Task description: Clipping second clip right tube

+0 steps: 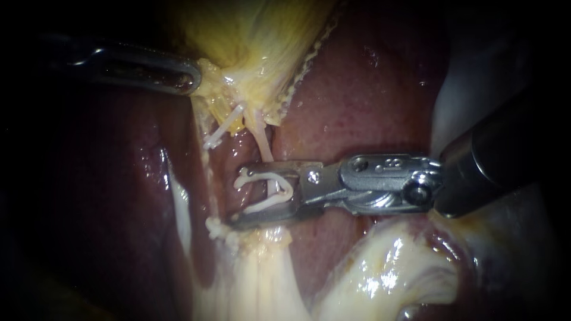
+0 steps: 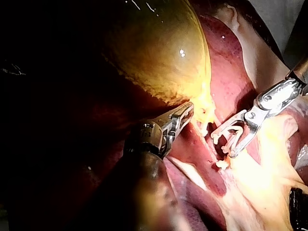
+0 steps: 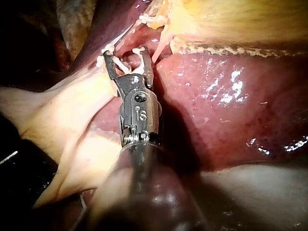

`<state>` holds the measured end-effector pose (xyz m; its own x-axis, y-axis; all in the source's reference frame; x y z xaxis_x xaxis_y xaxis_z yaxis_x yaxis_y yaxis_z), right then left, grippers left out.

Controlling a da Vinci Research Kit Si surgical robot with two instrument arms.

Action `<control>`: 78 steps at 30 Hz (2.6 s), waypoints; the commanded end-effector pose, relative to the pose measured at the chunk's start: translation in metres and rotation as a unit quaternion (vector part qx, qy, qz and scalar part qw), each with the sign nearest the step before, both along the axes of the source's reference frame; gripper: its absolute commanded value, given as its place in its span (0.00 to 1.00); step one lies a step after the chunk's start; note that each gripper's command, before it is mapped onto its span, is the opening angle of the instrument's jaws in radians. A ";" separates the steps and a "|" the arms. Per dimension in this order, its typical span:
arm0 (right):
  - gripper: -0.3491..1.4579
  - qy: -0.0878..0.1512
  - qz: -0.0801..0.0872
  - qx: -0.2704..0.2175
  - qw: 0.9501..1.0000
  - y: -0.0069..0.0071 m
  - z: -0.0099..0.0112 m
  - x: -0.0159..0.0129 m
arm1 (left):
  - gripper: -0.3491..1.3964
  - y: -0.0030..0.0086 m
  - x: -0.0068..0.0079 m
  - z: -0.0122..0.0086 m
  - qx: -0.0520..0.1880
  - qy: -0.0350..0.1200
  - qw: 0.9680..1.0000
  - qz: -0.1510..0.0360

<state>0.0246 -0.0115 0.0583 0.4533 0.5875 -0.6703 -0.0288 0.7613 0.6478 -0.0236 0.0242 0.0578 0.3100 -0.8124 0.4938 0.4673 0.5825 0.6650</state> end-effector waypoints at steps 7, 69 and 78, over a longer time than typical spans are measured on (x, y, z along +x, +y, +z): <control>0.47 0.005 -0.003 0.004 1.000 -0.0002 -0.0026 -0.0004 | 0.00 0.0000 0.0001 0.0000 0.000 0.000 1.000 0.000; 0.23 0.109 0.005 0.236 0.966 0.0010 -0.0011 -0.0018 | 0.00 -0.0002 0.0002 0.0003 -0.001 0.000 1.000 0.000; 0.08 0.109 0.006 0.236 0.966 0.0013 -0.0007 -0.0019 | 0.00 -0.0002 0.0001 0.0003 -0.001 0.000 1.000 0.000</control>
